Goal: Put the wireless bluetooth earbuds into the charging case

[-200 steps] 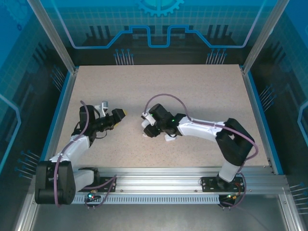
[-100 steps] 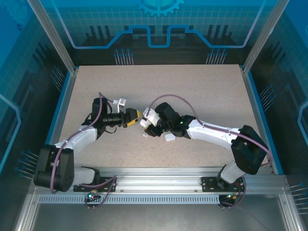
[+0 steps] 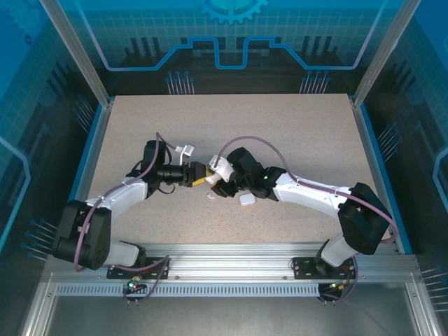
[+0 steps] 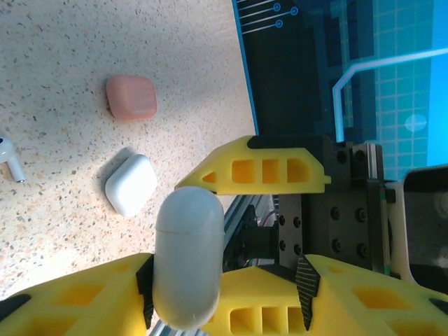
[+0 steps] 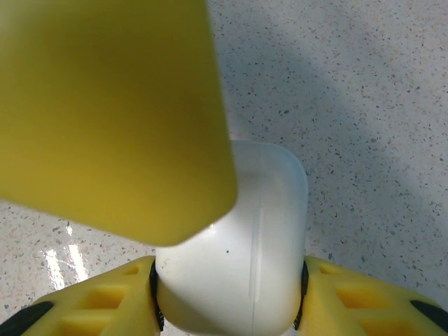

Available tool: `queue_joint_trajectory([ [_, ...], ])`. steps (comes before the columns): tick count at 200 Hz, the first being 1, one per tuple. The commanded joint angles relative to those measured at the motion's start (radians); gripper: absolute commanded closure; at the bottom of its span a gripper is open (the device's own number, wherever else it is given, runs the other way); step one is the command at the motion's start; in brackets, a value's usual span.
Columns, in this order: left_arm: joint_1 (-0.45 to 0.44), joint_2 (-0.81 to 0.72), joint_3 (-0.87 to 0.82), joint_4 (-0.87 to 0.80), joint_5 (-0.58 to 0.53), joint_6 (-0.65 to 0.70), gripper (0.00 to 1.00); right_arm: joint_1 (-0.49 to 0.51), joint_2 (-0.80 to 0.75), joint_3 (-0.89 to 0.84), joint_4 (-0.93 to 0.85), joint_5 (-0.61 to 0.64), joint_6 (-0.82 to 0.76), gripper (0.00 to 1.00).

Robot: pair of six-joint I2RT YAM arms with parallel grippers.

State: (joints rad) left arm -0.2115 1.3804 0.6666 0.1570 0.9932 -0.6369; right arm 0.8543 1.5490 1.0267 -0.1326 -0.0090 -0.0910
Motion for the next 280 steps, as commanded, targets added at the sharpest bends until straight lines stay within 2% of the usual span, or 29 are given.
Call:
queue_joint_trajectory([
  [1, -0.019, 0.017, 0.037, -0.051, 0.061, 0.041, 0.52, -0.012, -0.026, 0.026, 0.028, -0.014, -0.006, 0.54],
  [22, -0.025, 0.018, 0.046, -0.072, 0.067, 0.058, 0.61, -0.015, -0.025, 0.029, 0.030, -0.015, -0.004, 0.53],
  [67, -0.032, 0.019, 0.054, -0.080, 0.079, 0.069, 0.72, -0.017, -0.017, 0.042, 0.018, -0.050, -0.007, 0.53],
  [142, -0.056, 0.016, 0.055, -0.024, 0.108, 0.055, 0.71, -0.017, 0.008, 0.065, 0.008, -0.088, -0.009, 0.53],
  [193, -0.062, 0.014, 0.060, -0.023, 0.109, 0.055, 0.67, -0.017, 0.019, 0.076, -0.004, -0.103, -0.014, 0.53],
  [249, -0.062, 0.010, 0.064, -0.033, 0.101, 0.065, 0.78, -0.018, 0.017, 0.076, -0.020, -0.093, -0.019, 0.52],
  [280, -0.062, -0.024, 0.066, -0.056, 0.060, 0.107, 0.81, -0.042, -0.026, 0.066, -0.039, -0.108, 0.011, 0.43],
])
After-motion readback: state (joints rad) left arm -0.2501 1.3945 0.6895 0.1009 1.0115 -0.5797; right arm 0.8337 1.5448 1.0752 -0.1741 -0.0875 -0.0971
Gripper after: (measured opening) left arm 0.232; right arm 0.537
